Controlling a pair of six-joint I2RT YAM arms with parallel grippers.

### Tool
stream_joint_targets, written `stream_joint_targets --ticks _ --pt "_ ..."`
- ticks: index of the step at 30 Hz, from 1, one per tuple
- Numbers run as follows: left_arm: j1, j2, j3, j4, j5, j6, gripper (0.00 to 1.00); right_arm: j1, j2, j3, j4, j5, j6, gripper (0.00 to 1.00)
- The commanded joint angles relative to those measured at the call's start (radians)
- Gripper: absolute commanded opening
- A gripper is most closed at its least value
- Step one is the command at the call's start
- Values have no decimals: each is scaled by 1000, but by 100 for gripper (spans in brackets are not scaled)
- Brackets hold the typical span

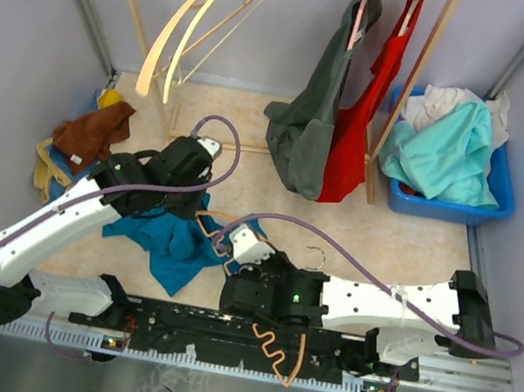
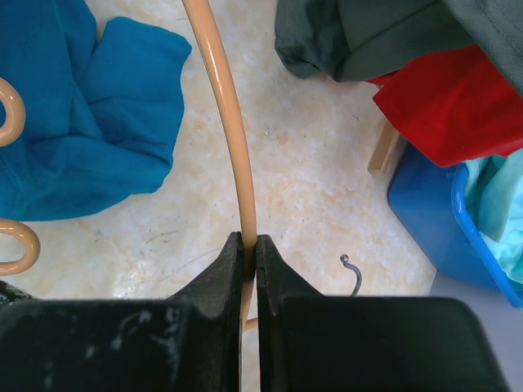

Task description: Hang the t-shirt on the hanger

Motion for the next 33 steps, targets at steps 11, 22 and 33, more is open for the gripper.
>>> stream_joint_targets --ticks 11,22,33 --pt "-3 22 54 12 47 22 0 -29 -39 -54 80 36 -56 0" --pt "-3 38 107 -25 49 31 0 -50 9 -78 93 99 -93 0" --pt "-27 104 136 52 162 61 0 -50 12 -45 279 191 -329 0"
